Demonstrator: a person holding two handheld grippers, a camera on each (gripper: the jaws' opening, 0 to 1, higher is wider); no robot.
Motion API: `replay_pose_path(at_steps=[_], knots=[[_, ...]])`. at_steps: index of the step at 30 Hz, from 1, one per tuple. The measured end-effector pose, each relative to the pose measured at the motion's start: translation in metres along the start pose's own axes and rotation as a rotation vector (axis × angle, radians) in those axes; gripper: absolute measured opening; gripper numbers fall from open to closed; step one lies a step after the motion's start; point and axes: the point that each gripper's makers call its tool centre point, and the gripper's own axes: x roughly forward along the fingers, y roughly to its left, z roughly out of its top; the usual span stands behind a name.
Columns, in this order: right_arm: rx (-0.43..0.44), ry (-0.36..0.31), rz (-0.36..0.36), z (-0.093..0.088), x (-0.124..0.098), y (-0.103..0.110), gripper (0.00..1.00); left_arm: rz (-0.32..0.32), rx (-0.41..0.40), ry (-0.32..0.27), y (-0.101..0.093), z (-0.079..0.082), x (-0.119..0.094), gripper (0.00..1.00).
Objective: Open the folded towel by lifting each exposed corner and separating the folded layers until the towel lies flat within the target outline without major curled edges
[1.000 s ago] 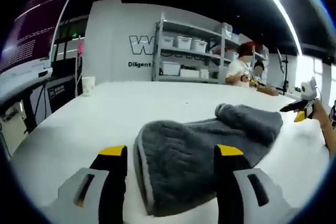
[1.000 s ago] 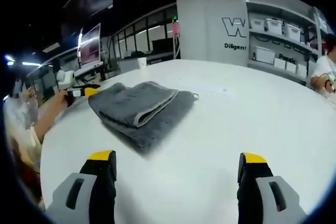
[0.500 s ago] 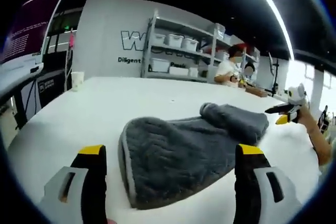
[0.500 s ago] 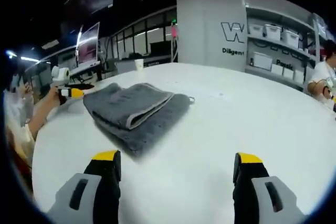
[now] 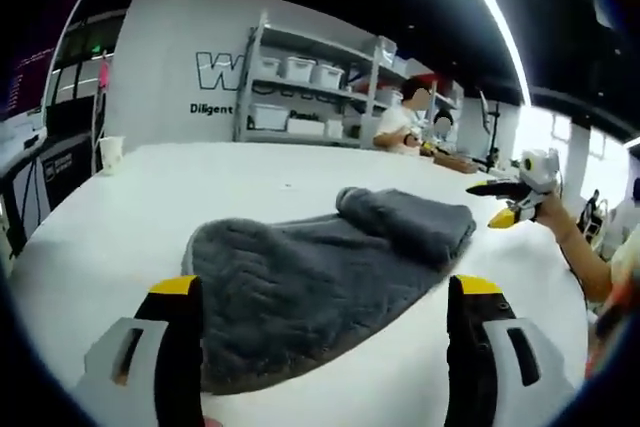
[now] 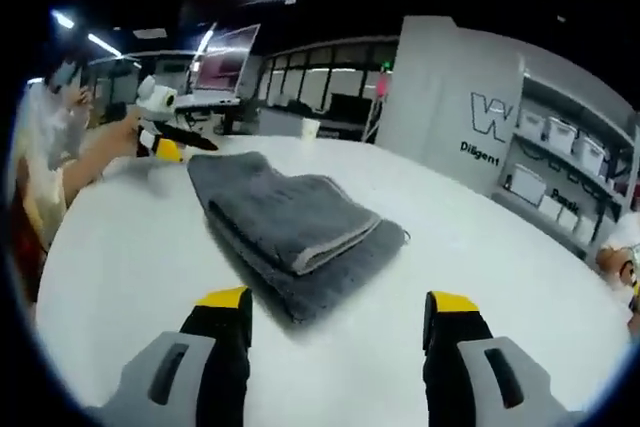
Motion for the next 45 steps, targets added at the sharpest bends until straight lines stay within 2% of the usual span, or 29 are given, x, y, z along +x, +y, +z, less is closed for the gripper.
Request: replay_pose_path(at_steps=[4,6,10,12,14,16,20,25,31,41,44,45], knots=[[-0.026,-0.031,-0.005,0.01,0.002,0.006,0.61,0.001,0.009,-0.004,0.001,0.002,-0.001,1.0],[-0.051,-0.071,-0.02,0.02,0.002,0.01,0.58,-0.002,0.009,0.004,0.0,0.0,-0.001,0.99],[-0.072,-0.095,-0.047,0.027,0.006,0.014,0.42,-0.014,0.015,0.011,-0.005,-0.002,-0.002,0.99],[-0.099,-0.086,-0.047,0.027,0.008,0.018,0.38,-0.017,0.017,0.013,-0.006,-0.002,-0.002,0.99],[-0.136,-0.069,-0.035,0.025,0.012,0.023,0.41,-0.02,0.019,0.017,-0.007,-0.003,-0.002,0.99],[-0.163,-0.06,-0.034,0.025,0.018,0.029,0.39,-0.031,0.021,0.026,-0.01,-0.005,-0.002,0.99],[-0.194,-0.062,-0.055,0.026,0.025,0.03,0.25,-0.043,0.036,0.038,-0.013,-0.006,-0.002,0.99],[-0.268,-0.02,-0.077,0.019,0.031,0.028,0.16,-0.057,0.03,0.035,-0.016,-0.006,-0.002,0.99],[-0.328,-0.015,-0.051,0.015,0.037,0.036,0.0,-0.062,0.029,0.033,-0.015,-0.003,-0.004,0.98],[-0.396,-0.009,-0.077,0.018,0.036,0.033,0.0,-0.061,0.019,0.039,-0.014,-0.005,-0.003,0.98],[-0.411,-0.015,-0.097,0.02,0.035,0.03,0.0,-0.058,0.021,0.042,-0.013,-0.006,-0.003,0.97],[-0.446,-0.019,-0.123,0.023,0.033,0.027,0.0,-0.057,0.021,0.044,-0.013,-0.006,-0.003,0.97]])
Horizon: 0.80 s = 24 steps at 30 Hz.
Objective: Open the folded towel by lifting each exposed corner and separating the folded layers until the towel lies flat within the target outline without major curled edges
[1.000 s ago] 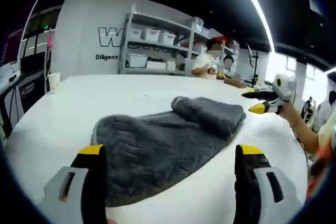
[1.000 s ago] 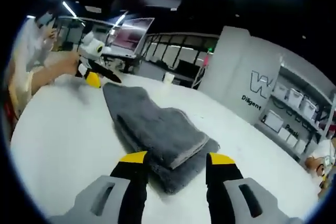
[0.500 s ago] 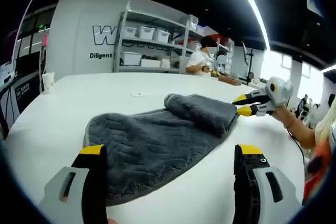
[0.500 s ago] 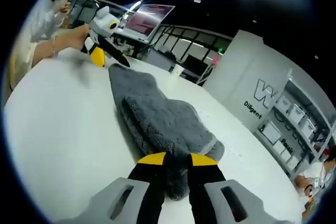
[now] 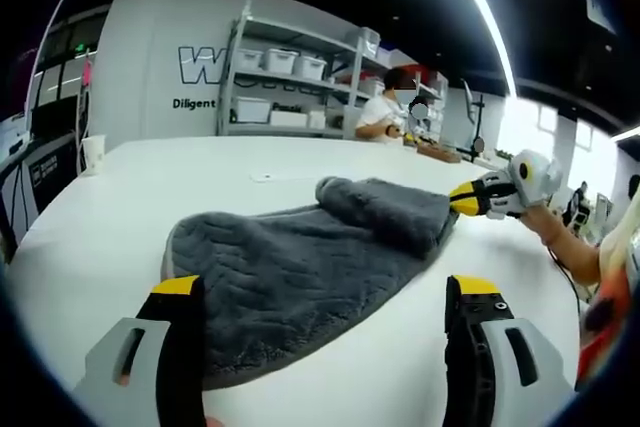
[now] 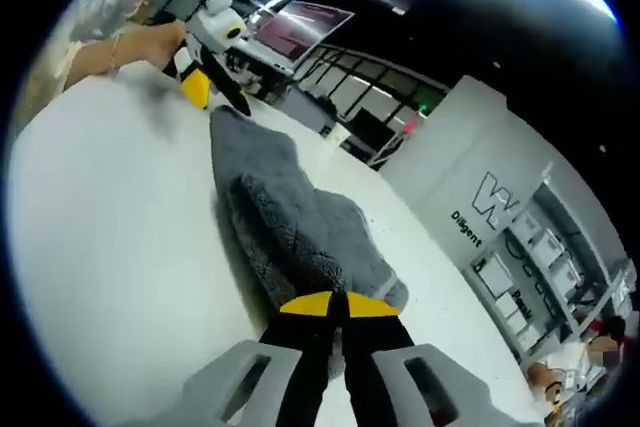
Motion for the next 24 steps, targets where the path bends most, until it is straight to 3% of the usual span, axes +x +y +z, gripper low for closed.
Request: replay_pose_path(at_steps=[4,11,24], knots=[[-0.09,-0.007,-0.057,0.007,-0.005,-0.007,0.0,0.0,-0.001,0.008,0.001,-0.002,0.001,0.97],[-0.137,-0.002,-0.148,0.006,-0.014,-0.029,0.0,-0.002,-0.004,0.019,0.003,-0.004,0.001,0.97],[-0.06,0.042,-0.304,-0.015,-0.043,-0.077,0.0,-0.014,-0.012,0.042,0.001,-0.011,0.004,0.97]])
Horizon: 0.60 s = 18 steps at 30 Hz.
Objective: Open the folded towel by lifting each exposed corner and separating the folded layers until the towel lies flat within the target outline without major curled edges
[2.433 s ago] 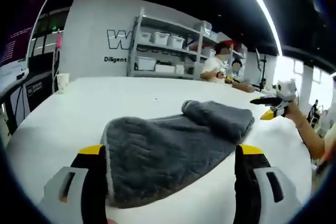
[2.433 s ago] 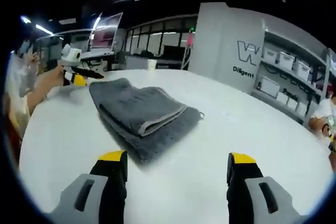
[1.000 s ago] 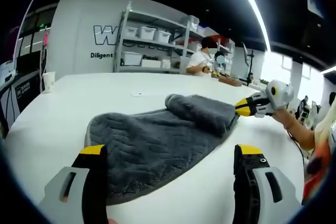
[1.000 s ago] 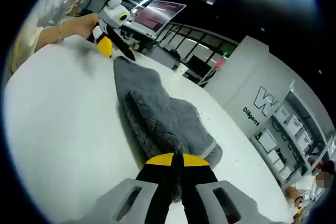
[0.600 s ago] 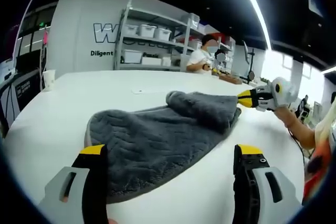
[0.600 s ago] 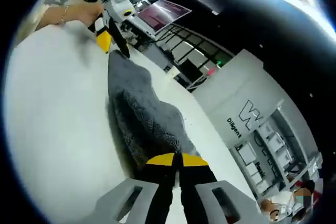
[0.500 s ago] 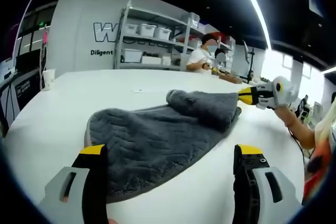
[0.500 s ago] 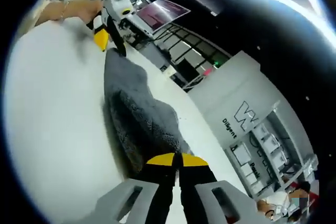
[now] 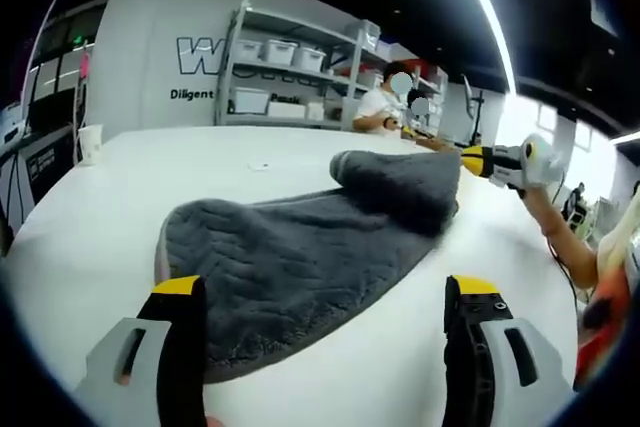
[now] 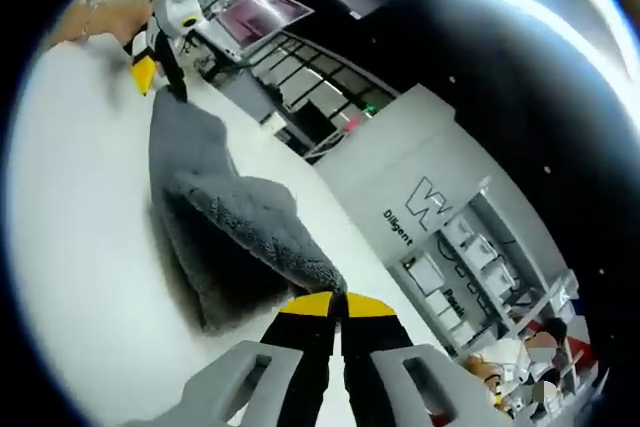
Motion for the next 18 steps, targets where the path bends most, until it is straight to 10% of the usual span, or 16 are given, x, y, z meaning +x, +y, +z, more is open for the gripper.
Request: replay_pose_path(at_steps=[11,18], knots=[[-0.027,0.116,-0.108,-0.036,-0.014,-0.036,0.0,-0.013,0.009,0.02,-0.003,-0.004,0.003,0.97],[0.102,0.174,-0.161,-0.071,-0.029,-0.06,0.0,-0.014,0.008,0.025,-0.001,-0.004,0.002,0.96]])
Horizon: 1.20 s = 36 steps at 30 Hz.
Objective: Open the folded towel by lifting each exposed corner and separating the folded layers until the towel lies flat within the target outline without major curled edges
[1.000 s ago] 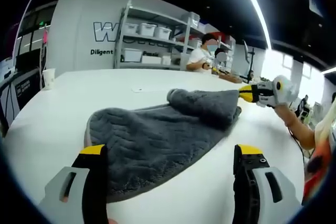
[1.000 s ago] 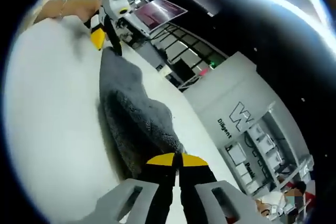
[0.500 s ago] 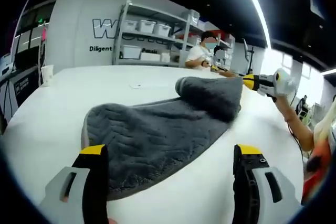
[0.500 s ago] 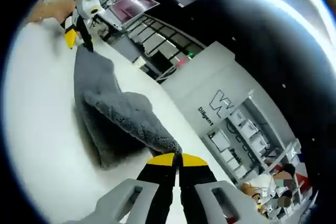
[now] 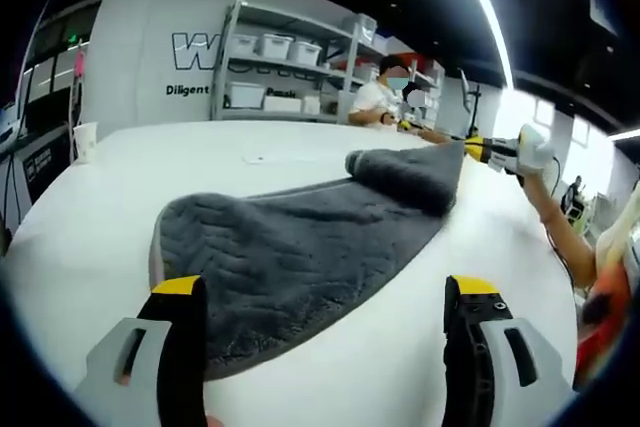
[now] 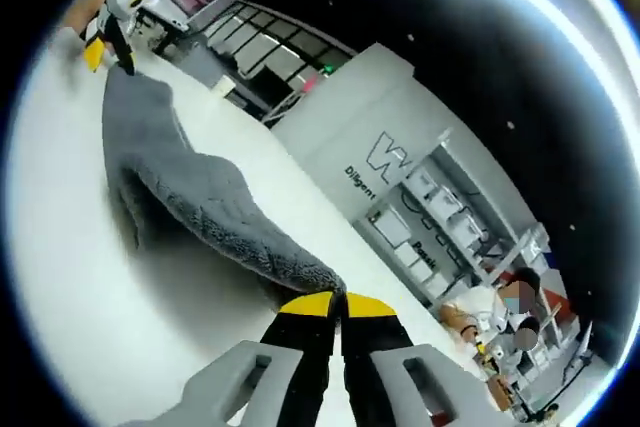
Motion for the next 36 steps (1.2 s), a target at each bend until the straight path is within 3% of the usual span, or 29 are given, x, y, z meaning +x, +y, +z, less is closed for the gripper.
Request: replay_pose_path(at_steps=[8,12,18,25,36], knots=[[0.094,0.053,0.006,-0.033,-0.002,-0.016,0.0,-0.003,0.001,0.006,-0.001,-0.001,0.0,0.96],[0.084,0.115,0.005,-0.058,-0.003,-0.021,0.0,-0.003,0.001,0.006,-0.001,-0.001,-0.001,0.96],[0.052,0.182,0.046,-0.081,-0.001,-0.015,0.0,-0.001,0.001,0.008,0.0,-0.002,-0.002,0.96],[0.032,0.271,0.102,-0.121,-0.002,-0.006,0.0,0.002,-0.001,0.006,0.002,-0.002,-0.004,0.96],[0.076,0.321,0.055,-0.156,-0.019,-0.028,0.0,0.004,0.0,0.009,0.001,-0.004,-0.004,0.96]])
